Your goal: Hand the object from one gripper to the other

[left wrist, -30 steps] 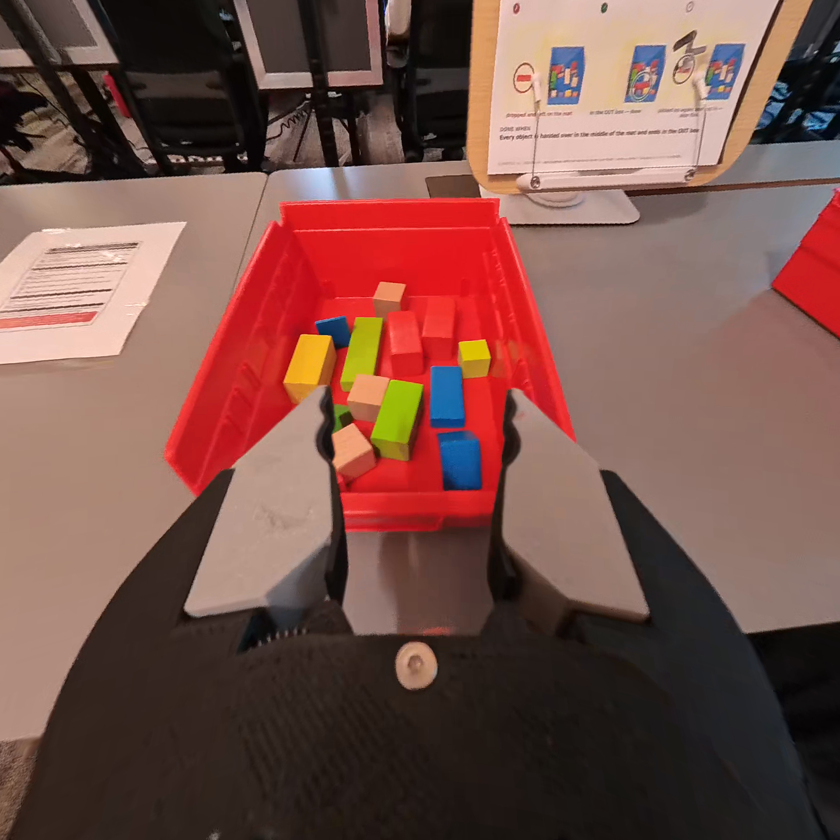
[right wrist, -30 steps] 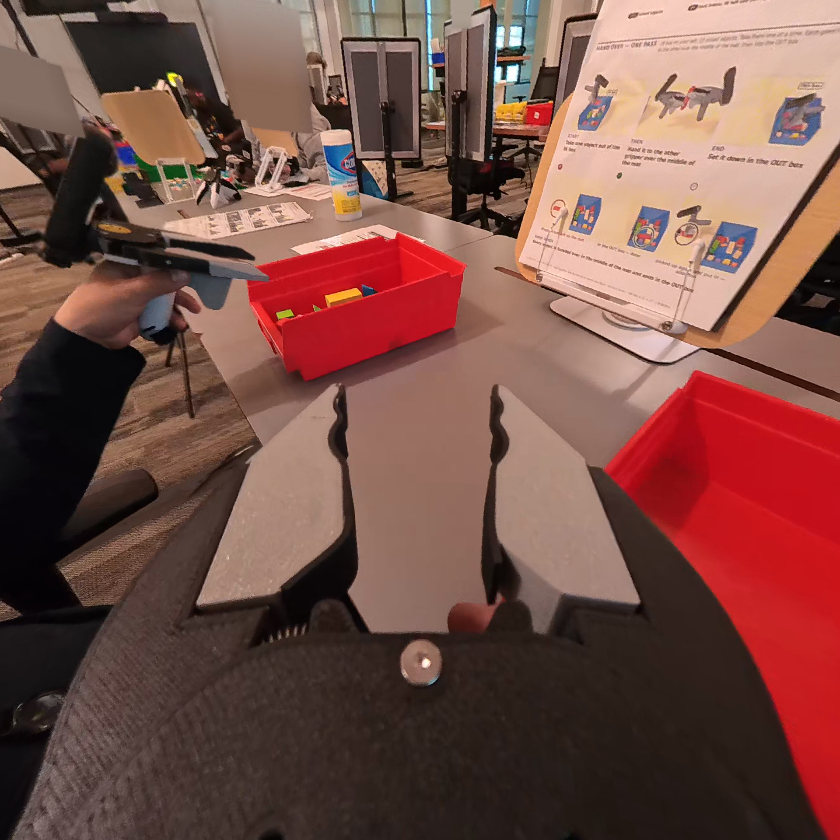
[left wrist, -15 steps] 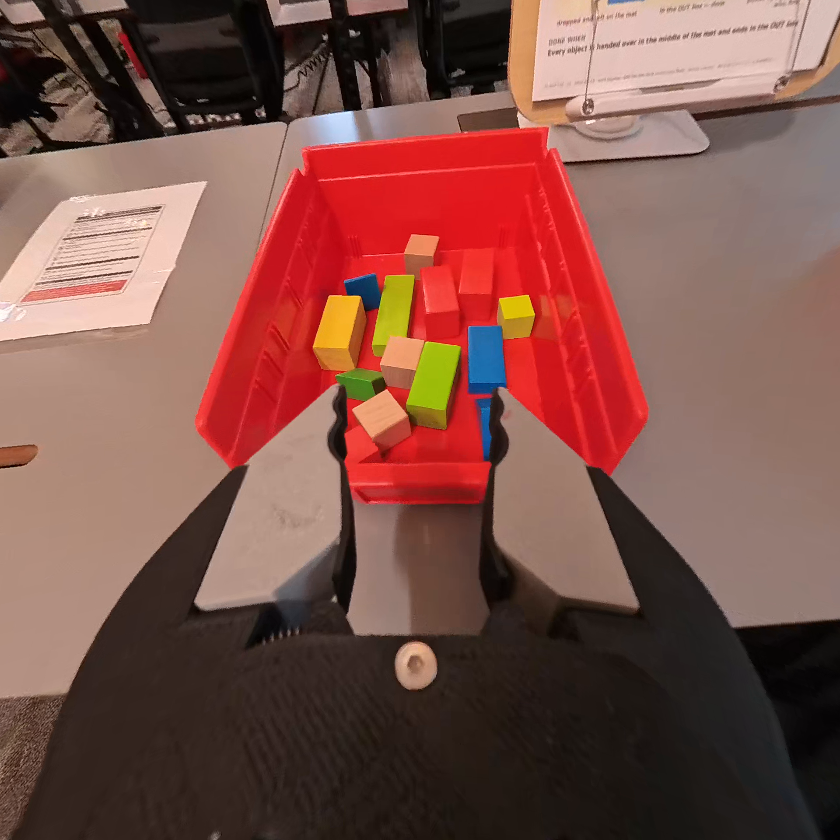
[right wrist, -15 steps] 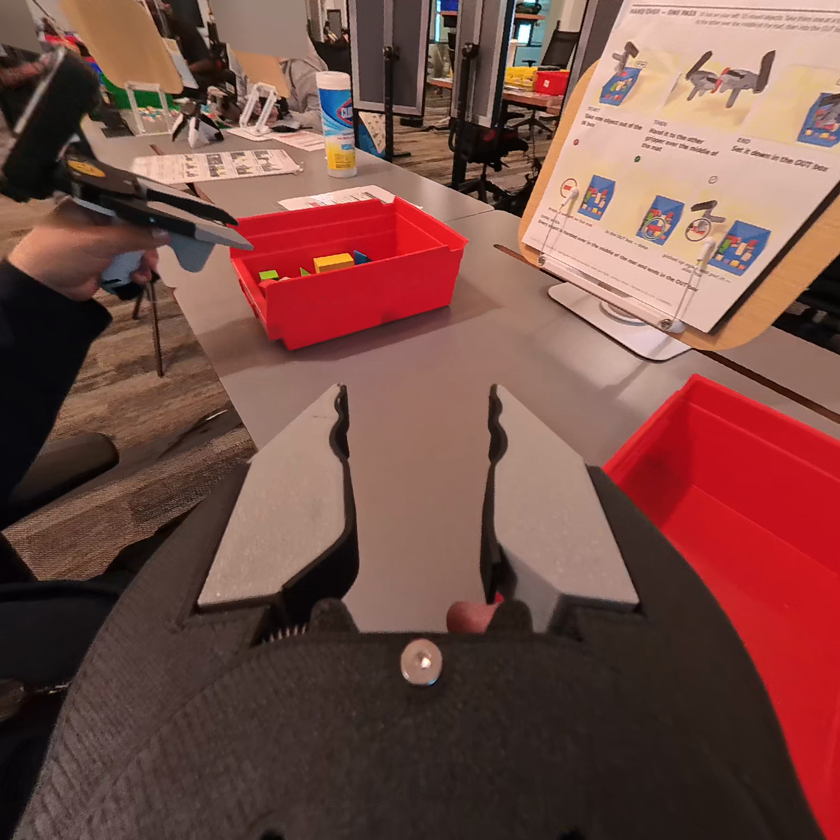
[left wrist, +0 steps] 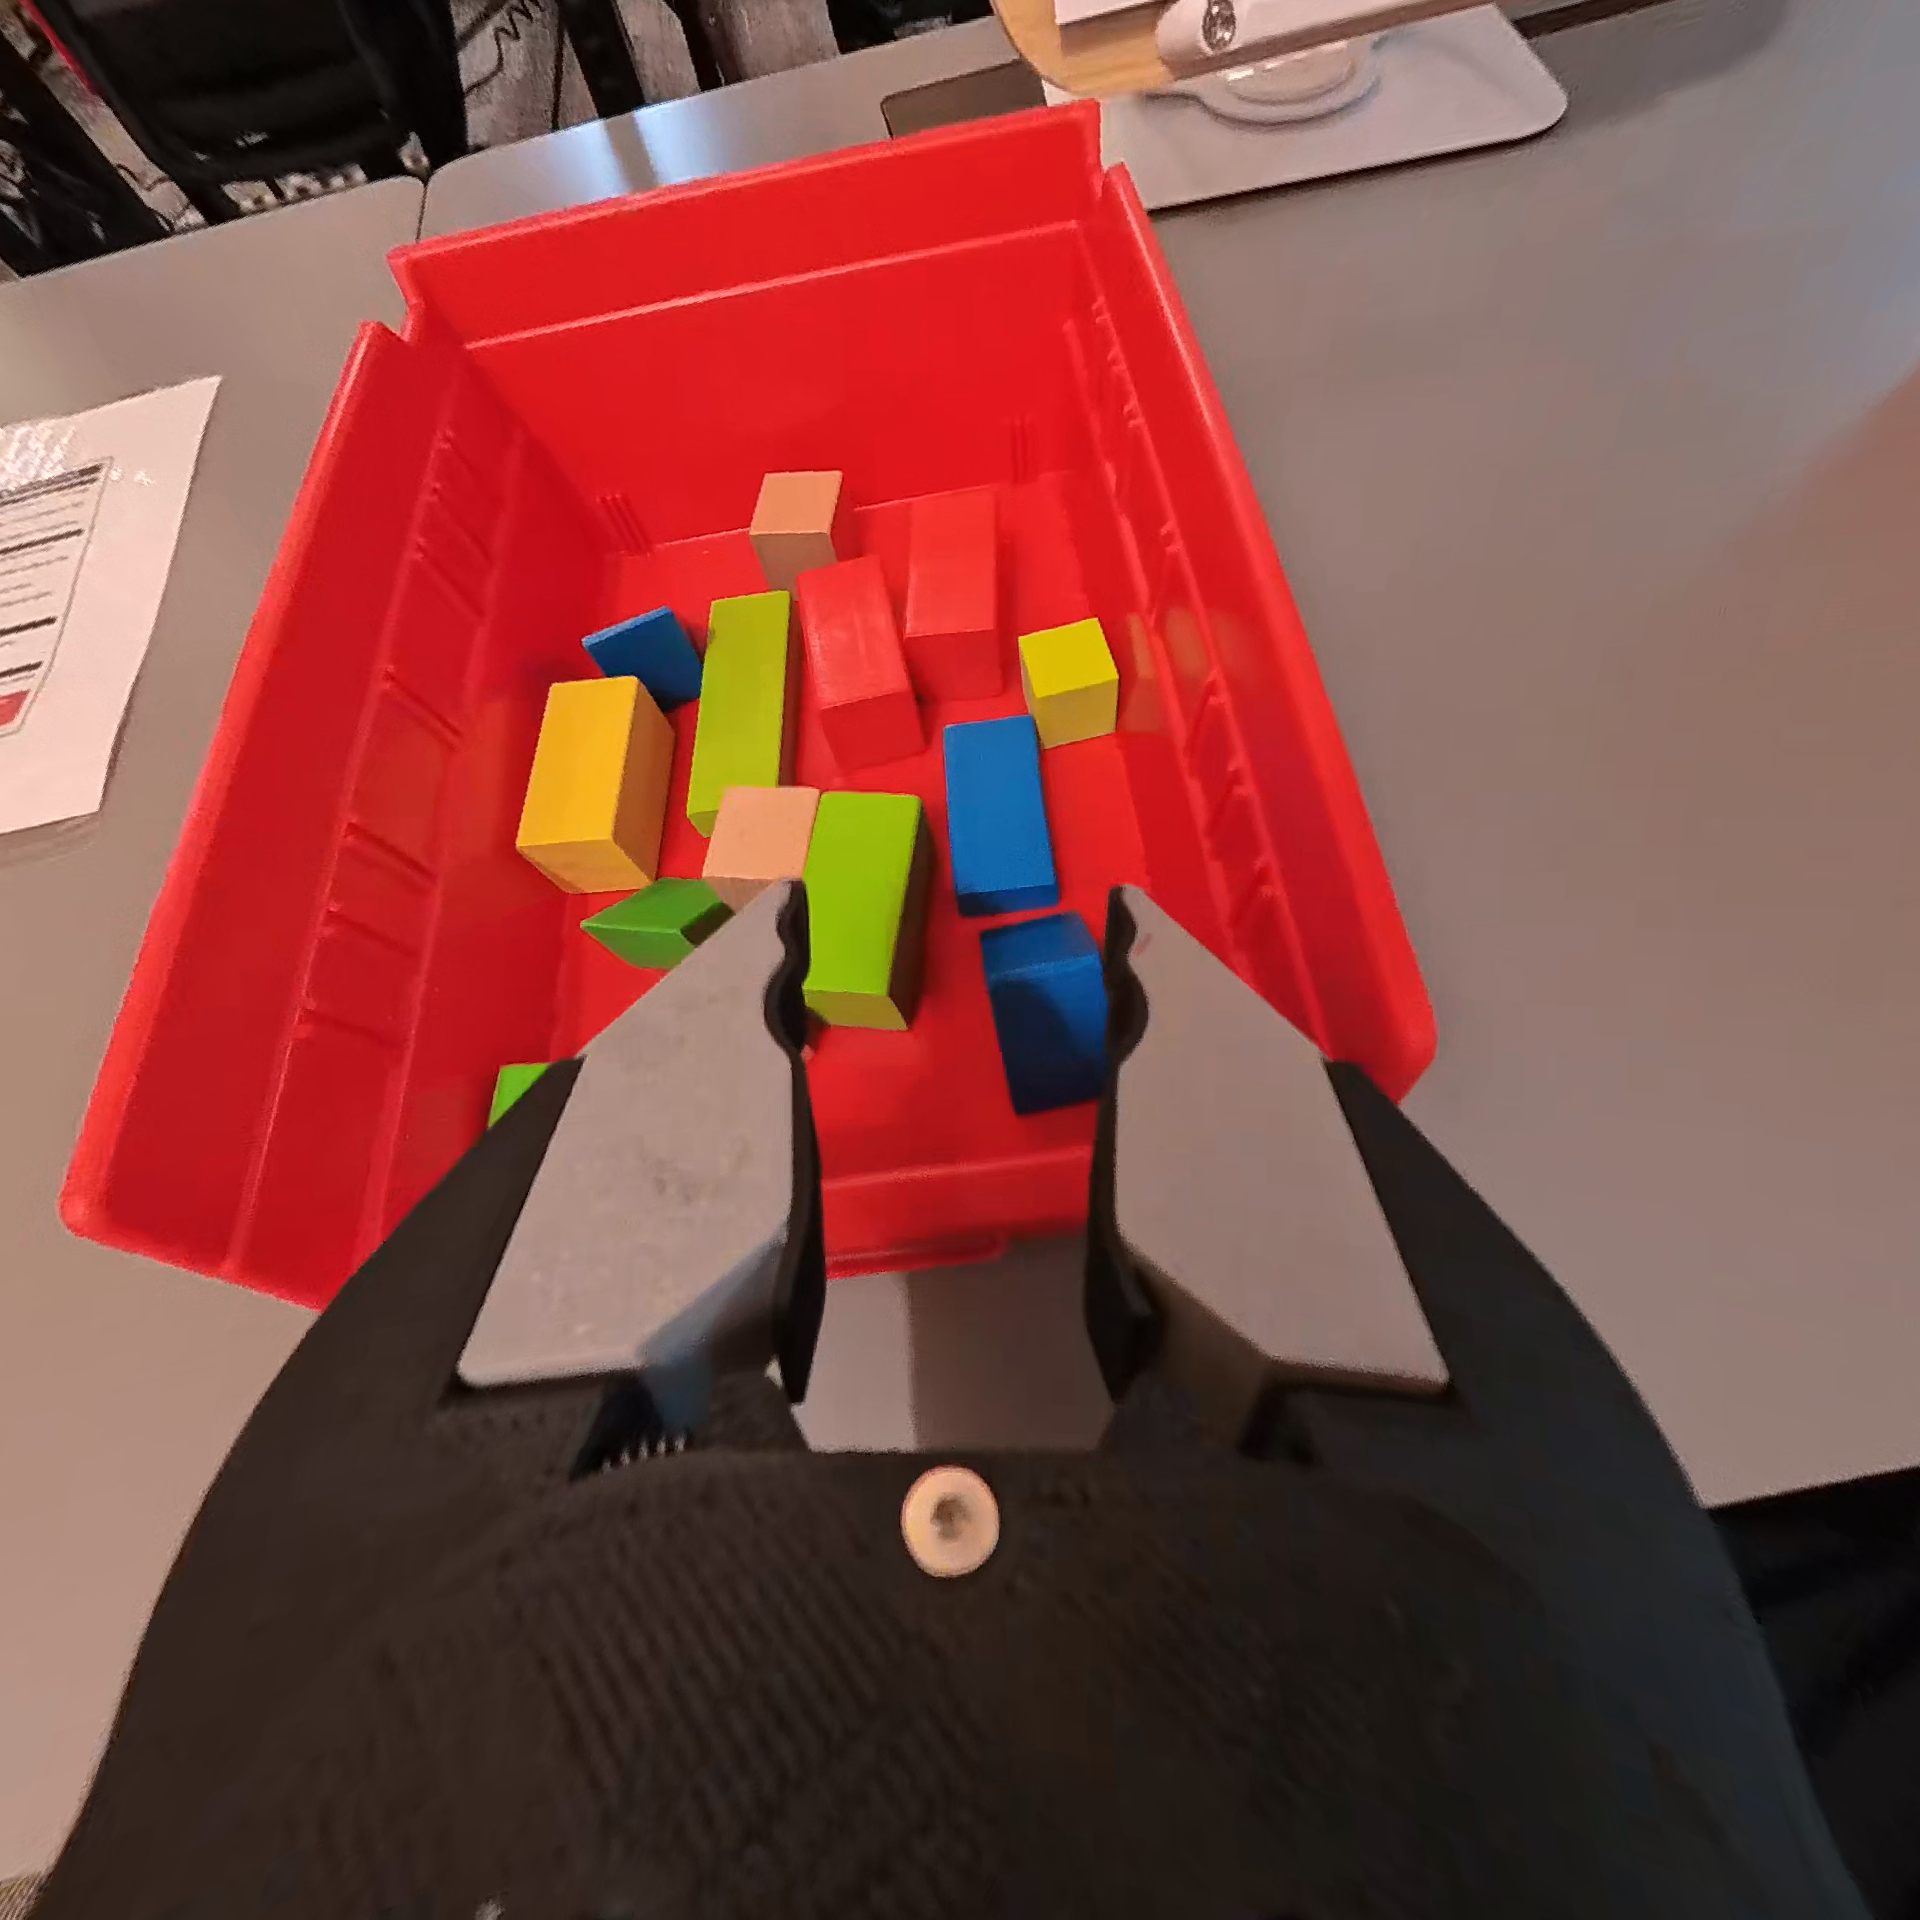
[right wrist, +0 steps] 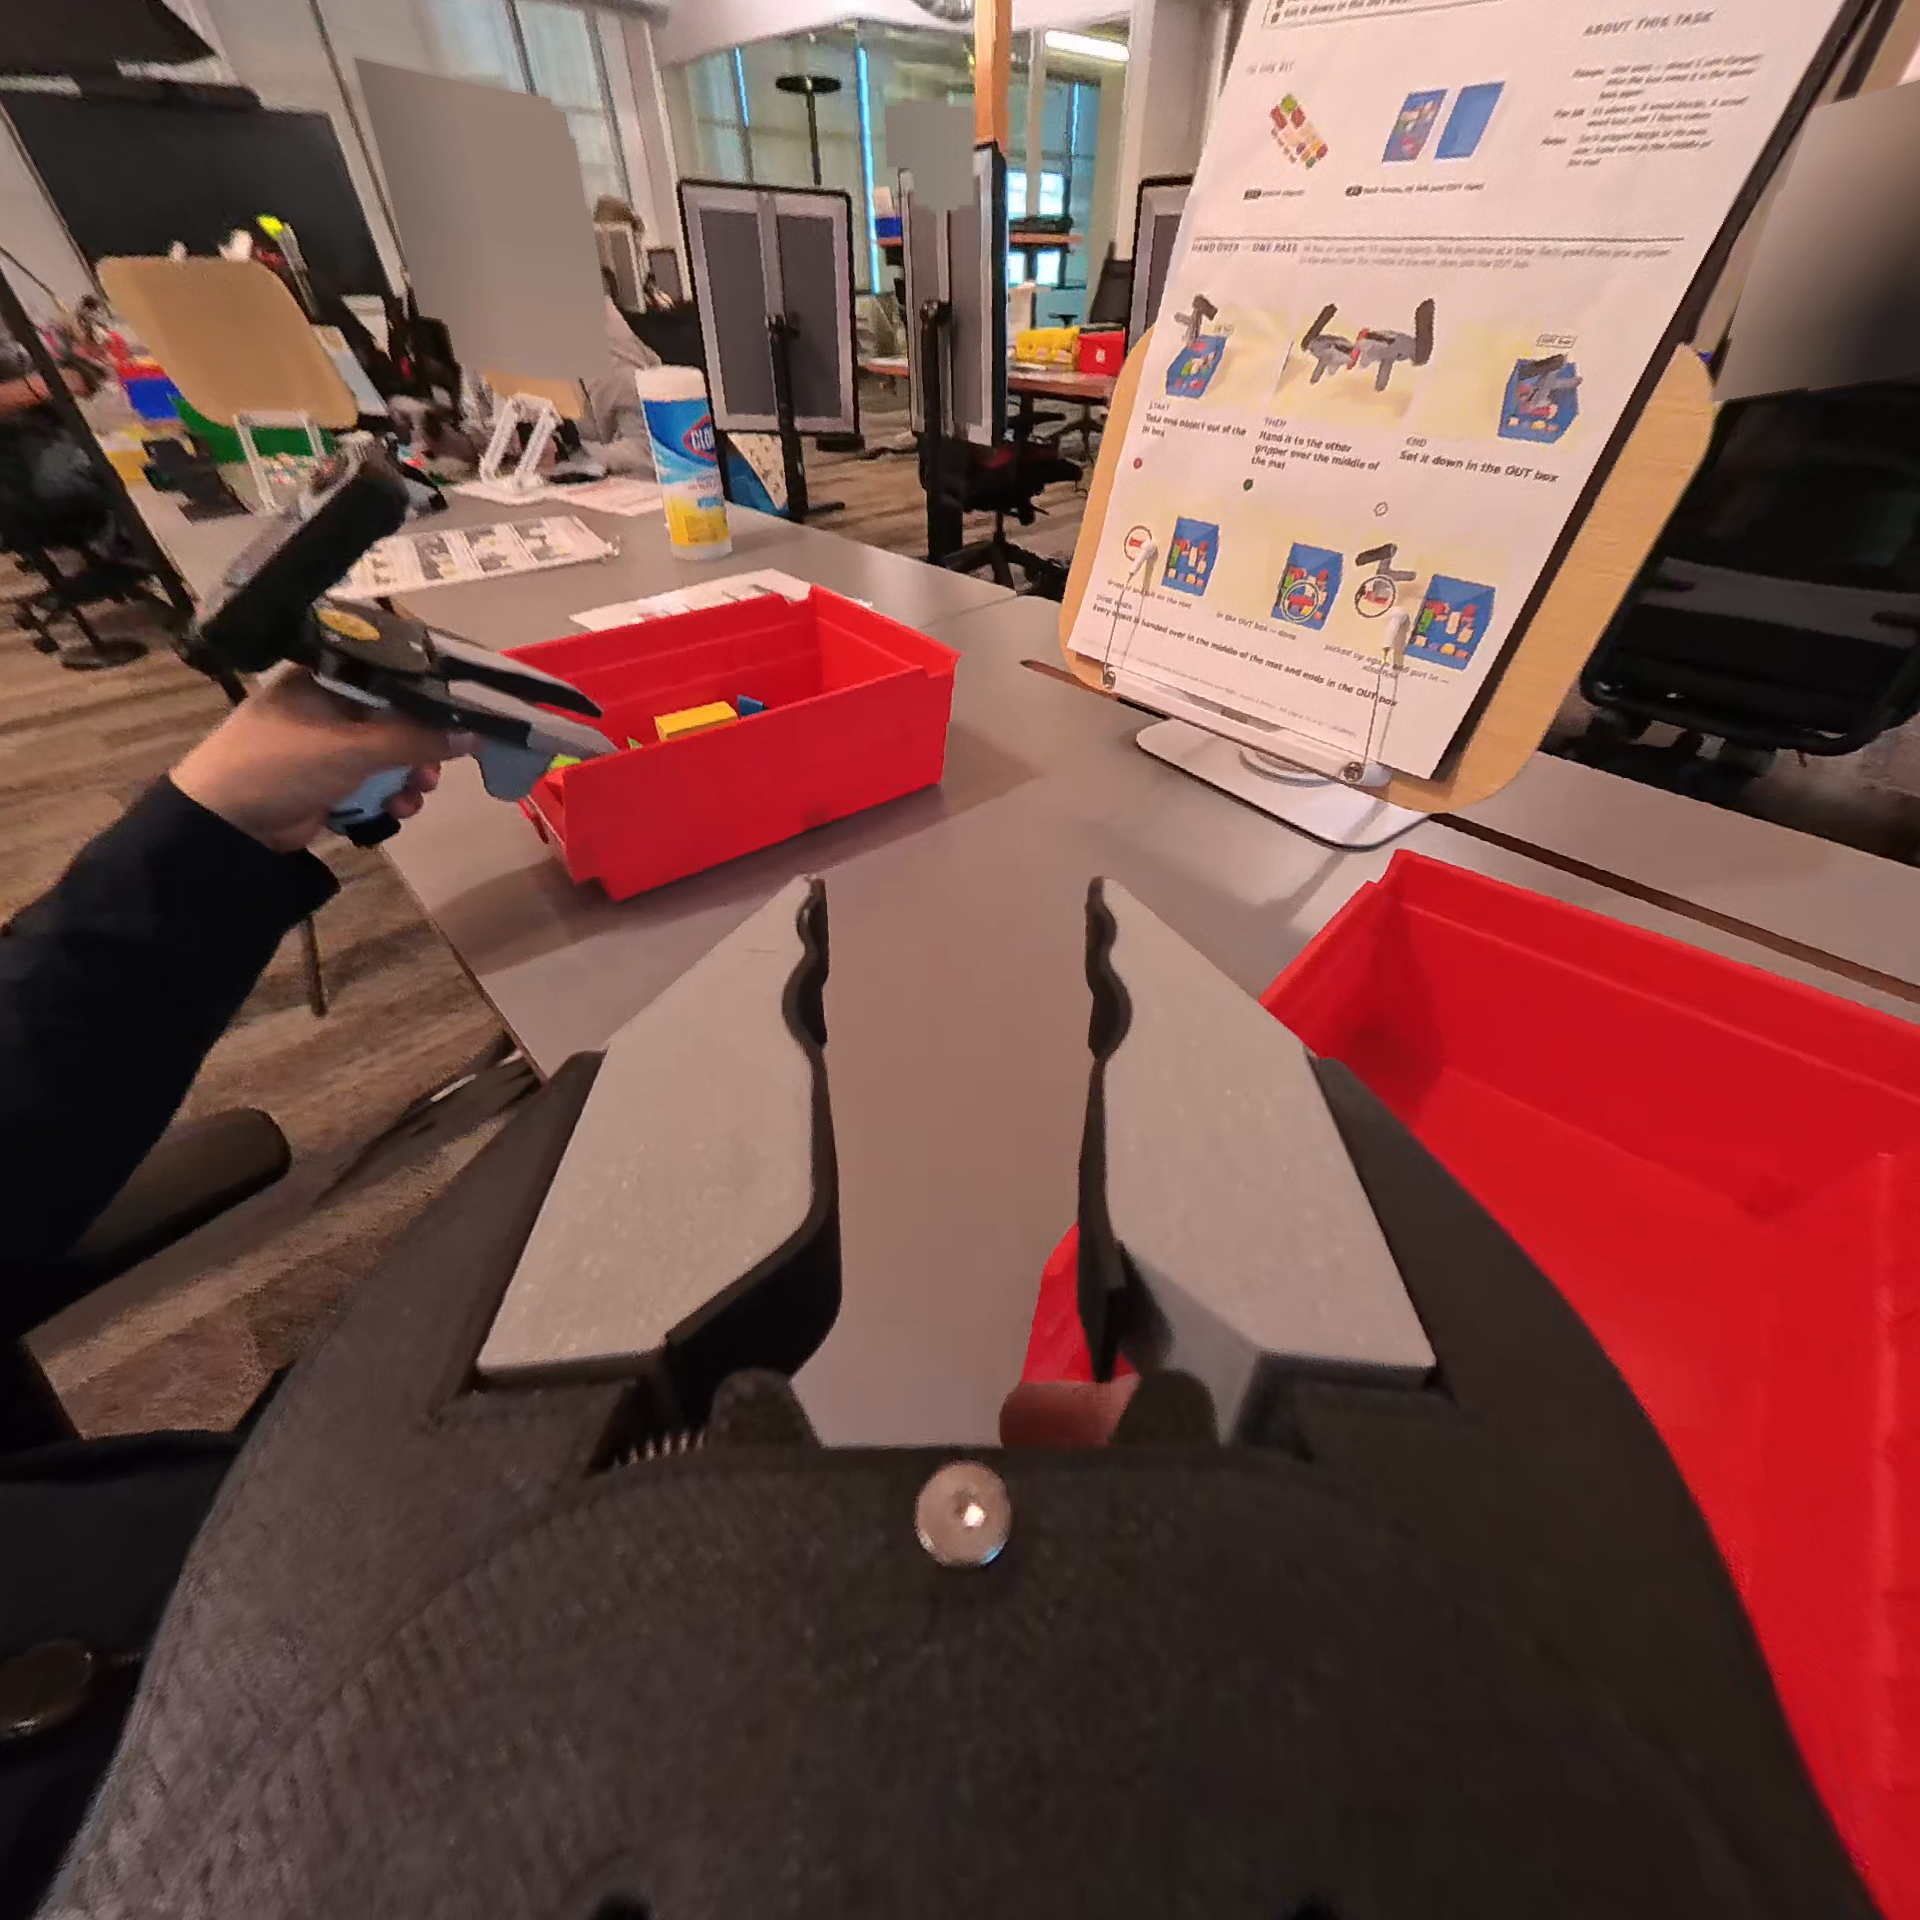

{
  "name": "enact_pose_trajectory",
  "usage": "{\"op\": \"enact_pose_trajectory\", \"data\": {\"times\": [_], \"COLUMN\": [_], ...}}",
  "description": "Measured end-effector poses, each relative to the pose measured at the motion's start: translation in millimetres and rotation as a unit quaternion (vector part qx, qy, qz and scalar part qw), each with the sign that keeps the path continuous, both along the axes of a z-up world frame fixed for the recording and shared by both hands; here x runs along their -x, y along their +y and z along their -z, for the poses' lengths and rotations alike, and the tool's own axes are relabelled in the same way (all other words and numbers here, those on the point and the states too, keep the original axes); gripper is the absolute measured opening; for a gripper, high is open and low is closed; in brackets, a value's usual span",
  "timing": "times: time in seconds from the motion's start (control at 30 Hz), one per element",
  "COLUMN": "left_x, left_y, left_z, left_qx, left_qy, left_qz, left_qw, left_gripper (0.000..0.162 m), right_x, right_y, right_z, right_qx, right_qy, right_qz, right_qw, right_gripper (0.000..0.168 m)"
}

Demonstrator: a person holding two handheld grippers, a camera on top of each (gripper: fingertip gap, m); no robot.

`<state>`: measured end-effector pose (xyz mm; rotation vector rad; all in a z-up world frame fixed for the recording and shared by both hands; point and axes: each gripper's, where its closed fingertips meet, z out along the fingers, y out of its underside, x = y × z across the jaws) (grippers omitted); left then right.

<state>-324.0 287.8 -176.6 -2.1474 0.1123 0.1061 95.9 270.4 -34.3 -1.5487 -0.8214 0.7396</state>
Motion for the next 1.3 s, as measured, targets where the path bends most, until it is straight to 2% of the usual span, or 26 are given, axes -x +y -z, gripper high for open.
{"op": "enact_pose_trajectory", "data": {"times": [0.17,0.53,0.7,0.9,1.3], "left_x": [10,23,19,17,22], "left_y": [-13,-24,-18,-14,-19], "left_z": [4,7,8,15,9], "left_qx": [0.009,0.013,0.014,0.027,0.059], "left_qy": [-0.009,-0.009,-0.005,0.009,0.008], "left_qz": [-0.014,-0.027,-0.02,-0.014,0.002], "left_qw": [1.0,1.0,1.0,1.0,0.998], "left_gripper": [0.055,0.053,0.052,0.052,0.051], "right_x": [11,43,39,22,6], "right_y": [4,8,4,9,15], "right_z": [-1,29,23,7,7], "right_qx": [0.016,0.04,0.024,0.017,0.02], "right_qy": [0.023,-0.036,-0.036,0.009,0.011], "right_qz": [-0.024,-0.053,-0.044,-0.021,-0.011], "right_qw": [0.999,0.997,0.998,1.0,1.0], "right_gripper": [0.044,0.045,0.044,0.038,0.037]}}
